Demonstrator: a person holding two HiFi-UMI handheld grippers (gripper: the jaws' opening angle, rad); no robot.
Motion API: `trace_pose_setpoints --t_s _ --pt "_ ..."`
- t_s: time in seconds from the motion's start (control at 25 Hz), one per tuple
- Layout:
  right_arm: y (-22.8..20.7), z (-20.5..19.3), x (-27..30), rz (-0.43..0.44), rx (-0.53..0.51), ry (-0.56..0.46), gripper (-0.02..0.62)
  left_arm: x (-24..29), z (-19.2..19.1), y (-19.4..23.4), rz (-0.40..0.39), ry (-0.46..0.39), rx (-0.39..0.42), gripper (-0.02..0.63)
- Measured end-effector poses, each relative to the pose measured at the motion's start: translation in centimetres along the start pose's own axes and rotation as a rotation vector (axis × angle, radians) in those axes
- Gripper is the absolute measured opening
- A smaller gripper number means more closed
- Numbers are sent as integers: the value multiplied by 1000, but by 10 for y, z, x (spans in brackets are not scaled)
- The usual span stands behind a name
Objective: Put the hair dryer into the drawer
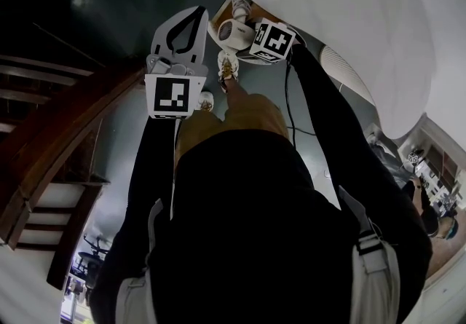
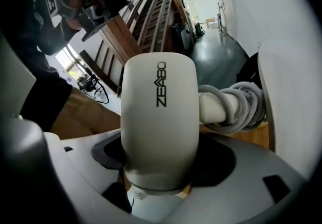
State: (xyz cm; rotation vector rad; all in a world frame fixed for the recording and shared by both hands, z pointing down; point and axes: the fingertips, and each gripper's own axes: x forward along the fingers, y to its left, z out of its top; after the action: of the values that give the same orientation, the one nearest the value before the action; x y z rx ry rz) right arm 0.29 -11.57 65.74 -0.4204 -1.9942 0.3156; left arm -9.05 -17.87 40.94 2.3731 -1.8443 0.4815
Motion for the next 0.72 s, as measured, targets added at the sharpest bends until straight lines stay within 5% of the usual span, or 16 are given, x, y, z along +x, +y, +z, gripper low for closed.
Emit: trace_pose_setpoints --t_s 0.56,0.72 --pt "-62 -25 16 -276 302 -88 353 10 0 -4 21 29 5 12" --pt "-72 -36 21 -314 335 -40 353 10 -1 -5 31 32 -10 12"
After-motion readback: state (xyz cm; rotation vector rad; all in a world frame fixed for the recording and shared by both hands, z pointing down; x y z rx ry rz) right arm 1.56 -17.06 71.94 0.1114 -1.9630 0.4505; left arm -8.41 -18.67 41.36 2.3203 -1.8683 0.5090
